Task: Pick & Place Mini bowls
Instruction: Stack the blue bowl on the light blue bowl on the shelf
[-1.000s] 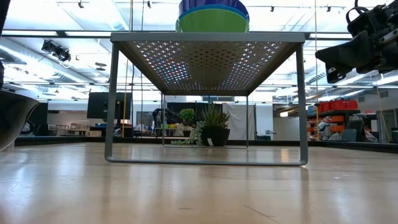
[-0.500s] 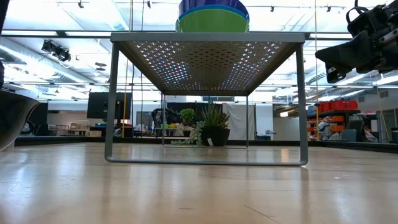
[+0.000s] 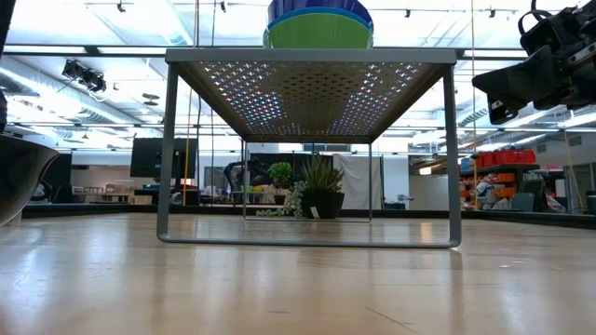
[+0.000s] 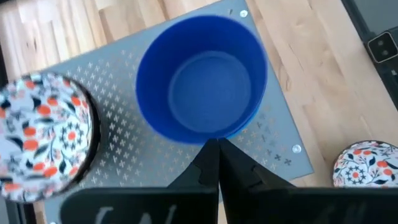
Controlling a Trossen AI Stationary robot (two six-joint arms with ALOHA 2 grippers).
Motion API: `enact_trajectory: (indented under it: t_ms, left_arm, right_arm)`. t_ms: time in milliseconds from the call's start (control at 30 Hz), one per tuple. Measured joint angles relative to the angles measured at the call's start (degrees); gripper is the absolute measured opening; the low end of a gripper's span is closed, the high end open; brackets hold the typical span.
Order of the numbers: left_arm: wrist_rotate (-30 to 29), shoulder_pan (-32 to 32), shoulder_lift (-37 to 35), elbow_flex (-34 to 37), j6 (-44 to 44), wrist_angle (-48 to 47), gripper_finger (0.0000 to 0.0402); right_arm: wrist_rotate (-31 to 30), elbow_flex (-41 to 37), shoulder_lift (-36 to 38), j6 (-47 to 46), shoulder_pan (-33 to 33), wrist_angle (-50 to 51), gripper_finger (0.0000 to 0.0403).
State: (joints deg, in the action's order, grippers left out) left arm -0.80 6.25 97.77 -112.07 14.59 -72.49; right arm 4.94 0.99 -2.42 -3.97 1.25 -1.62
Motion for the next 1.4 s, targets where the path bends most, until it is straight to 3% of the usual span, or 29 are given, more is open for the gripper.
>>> enact_trajectory:
  t_ms: [533,1133,1400]
  left_arm:
    - [2.1,-0.8,-0.8,0.0,-0.9,-1.1,0.0]
    - [3.5,-2.3,-4.3,0.0,-0.5,10.5,0.0]
    - [5.6,-1.2,-8.9,15.3,-2.0,26.7,0.0]
  right_arm:
    - [0.0,0.0,0.0,0.0,0.0,0.0,0.0011]
    - [0.0,0.0,0.0,0.0,0.0,0.0,0.0011]
    - [0.0,0.0,0.0,0.0,0.0,0.0,0.0011]
